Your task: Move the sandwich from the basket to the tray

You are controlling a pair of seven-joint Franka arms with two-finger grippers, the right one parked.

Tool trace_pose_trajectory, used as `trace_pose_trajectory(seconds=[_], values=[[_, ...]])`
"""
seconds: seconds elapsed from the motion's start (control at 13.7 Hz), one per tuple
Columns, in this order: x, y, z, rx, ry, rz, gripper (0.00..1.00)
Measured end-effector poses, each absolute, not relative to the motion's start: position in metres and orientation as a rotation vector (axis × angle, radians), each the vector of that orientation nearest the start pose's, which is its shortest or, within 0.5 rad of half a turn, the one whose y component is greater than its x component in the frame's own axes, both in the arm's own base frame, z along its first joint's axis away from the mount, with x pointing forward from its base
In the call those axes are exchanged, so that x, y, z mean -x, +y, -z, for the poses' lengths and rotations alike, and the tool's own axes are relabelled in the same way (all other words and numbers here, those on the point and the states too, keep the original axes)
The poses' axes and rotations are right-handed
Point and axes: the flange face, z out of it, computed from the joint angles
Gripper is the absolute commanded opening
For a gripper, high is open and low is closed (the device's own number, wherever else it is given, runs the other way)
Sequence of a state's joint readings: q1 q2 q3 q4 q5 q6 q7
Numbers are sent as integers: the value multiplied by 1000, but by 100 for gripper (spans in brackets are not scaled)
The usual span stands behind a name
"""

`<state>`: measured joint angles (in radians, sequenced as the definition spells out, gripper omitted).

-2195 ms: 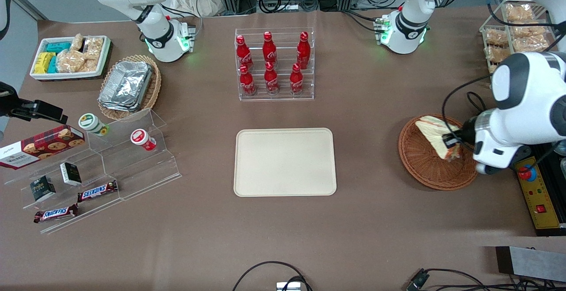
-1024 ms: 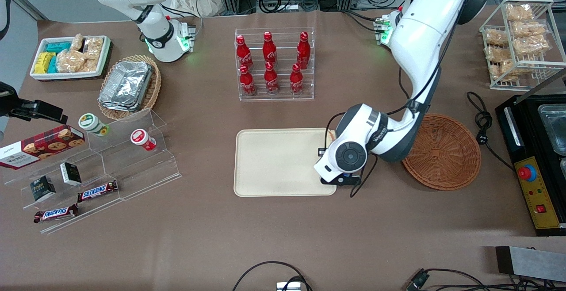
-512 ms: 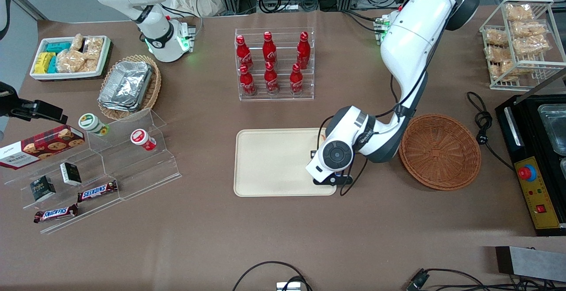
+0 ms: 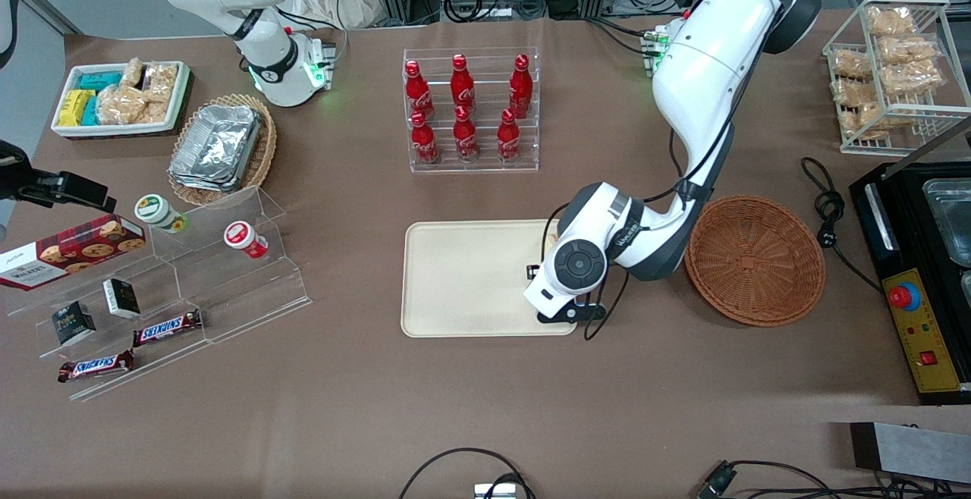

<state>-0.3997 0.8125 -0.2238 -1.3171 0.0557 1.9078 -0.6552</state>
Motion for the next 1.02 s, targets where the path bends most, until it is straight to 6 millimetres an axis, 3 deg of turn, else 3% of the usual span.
trace_pose_trajectory(seconds=[0.22, 0.51, 0.73, 1.02], values=[[-615, -382, -300, 3097, -100, -285, 100], [-607, -335, -392, 3008, -163, -269, 94], [-591, -260, -436, 2990, -256, -237, 94], [-529, -164, -477, 3003, -166, -178, 97]])
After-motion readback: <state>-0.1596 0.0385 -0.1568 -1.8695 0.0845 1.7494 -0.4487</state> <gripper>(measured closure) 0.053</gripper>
